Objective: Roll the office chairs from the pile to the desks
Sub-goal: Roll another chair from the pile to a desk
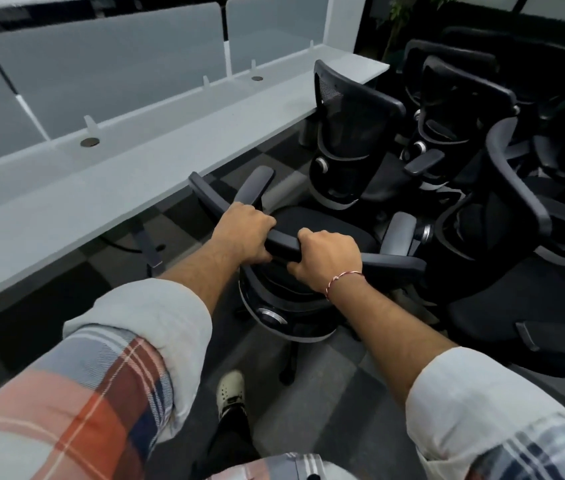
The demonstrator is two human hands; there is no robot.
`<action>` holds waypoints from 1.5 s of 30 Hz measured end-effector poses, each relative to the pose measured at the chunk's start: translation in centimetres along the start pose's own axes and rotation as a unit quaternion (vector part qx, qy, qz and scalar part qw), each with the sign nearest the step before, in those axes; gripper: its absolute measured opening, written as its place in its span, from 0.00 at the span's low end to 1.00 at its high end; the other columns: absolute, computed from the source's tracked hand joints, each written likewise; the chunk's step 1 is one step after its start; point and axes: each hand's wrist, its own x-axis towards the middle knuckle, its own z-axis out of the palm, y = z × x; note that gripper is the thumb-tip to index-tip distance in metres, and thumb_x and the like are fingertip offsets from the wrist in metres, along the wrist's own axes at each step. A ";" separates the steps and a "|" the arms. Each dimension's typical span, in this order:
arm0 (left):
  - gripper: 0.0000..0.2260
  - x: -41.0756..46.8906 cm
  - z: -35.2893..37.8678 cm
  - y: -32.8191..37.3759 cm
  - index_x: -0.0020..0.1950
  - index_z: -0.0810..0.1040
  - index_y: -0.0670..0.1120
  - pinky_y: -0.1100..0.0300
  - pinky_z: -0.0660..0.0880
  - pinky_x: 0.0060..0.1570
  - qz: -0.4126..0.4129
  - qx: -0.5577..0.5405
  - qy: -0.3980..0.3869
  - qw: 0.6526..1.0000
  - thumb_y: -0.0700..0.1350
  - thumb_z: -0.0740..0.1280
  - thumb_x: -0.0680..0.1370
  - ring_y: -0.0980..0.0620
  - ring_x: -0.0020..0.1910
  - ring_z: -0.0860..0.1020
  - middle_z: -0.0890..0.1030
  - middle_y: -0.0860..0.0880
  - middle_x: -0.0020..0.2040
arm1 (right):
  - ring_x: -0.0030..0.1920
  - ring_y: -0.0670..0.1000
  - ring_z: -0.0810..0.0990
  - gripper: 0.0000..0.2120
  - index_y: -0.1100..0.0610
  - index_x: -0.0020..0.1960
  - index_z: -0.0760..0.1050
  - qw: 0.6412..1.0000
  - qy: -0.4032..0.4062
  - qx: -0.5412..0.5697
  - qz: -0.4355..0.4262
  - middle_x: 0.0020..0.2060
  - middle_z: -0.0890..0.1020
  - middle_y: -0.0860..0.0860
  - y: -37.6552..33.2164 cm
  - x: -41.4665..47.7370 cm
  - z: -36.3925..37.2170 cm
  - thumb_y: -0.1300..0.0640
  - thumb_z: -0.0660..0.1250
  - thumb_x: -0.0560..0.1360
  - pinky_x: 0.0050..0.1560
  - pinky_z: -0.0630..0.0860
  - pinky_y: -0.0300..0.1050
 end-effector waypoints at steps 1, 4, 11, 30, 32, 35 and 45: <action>0.14 -0.9 -0.1 0.2 0.37 0.68 0.54 0.54 0.69 0.46 -0.009 0.004 -0.005 1.000 0.60 0.69 0.70 0.49 0.40 0.79 0.70 0.56 0.32 | 0.36 0.56 0.77 0.18 0.52 0.45 0.65 1.000 0.001 0.004 -0.005 0.34 0.72 0.48 -0.4 -0.5 0.0 0.41 0.68 0.72 0.35 0.66 0.47; 0.14 -3.9 -0.3 0.3 0.39 0.69 0.53 0.53 0.70 0.50 -0.043 0.005 -0.017 0.999 0.61 0.70 0.70 0.49 0.43 0.79 0.71 0.55 0.34 | 0.35 0.56 0.76 0.18 0.52 0.45 0.66 0.999 0.000 0.007 -0.031 0.36 0.77 0.49 -2.1 -1.7 -0.2 0.41 0.68 0.72 0.35 0.66 0.47; 0.18 -11.0 -1.2 0.9 0.38 0.67 0.54 0.53 0.68 0.48 -0.113 -0.024 -0.027 0.993 0.66 0.68 0.70 0.48 0.44 0.80 0.73 0.55 0.35 | 0.39 0.57 0.80 0.18 0.52 0.44 0.66 0.996 0.000 -0.018 -0.092 0.39 0.80 0.50 -5.5 -4.1 -1.0 0.39 0.68 0.71 0.35 0.66 0.46; 0.24 -28.9 -3.8 4.8 0.40 0.74 0.53 0.55 0.74 0.39 -0.159 -0.058 -0.013 0.985 0.74 0.63 0.69 0.52 0.36 0.77 0.75 0.55 0.32 | 0.31 0.55 0.79 0.22 0.51 0.40 0.67 0.959 0.077 -0.050 -0.268 0.32 0.79 0.49 -10.8 -14.8 -1.9 0.33 0.67 0.66 0.30 0.67 0.43; 0.24 -31.7 -3.7 5.5 0.38 0.75 0.53 0.56 0.72 0.36 -0.160 -0.043 0.000 0.986 0.74 0.62 0.68 0.52 0.33 0.77 0.75 0.55 0.31 | 0.28 0.56 0.78 0.23 0.54 0.40 0.71 0.948 0.110 -0.031 -0.297 0.30 0.78 0.51 -12.0 -16.8 -1.6 0.34 0.69 0.64 0.28 0.67 0.43; 0.25 -35.3 -3.9 6.9 0.35 0.74 0.52 0.56 0.70 0.34 -0.165 -0.028 0.026 0.986 0.74 0.61 0.67 0.51 0.31 0.77 0.73 0.54 0.28 | 0.27 0.57 0.77 0.23 0.55 0.40 0.73 0.941 0.124 -0.022 -0.314 0.29 0.78 0.52 -13.4 -19.7 -1.7 0.35 0.70 0.65 0.28 0.69 0.44; 0.26 -42.9 -5.5 12.5 0.32 0.68 0.52 0.56 0.61 0.35 -0.247 0.004 0.034 0.968 0.76 0.60 0.65 0.52 0.28 0.69 0.67 0.56 0.25 | 0.28 0.58 0.78 0.23 0.55 0.40 0.71 0.926 0.124 -0.006 -0.356 0.29 0.78 0.53 -15.9 -26.8 -2.6 0.35 0.71 0.64 0.29 0.69 0.45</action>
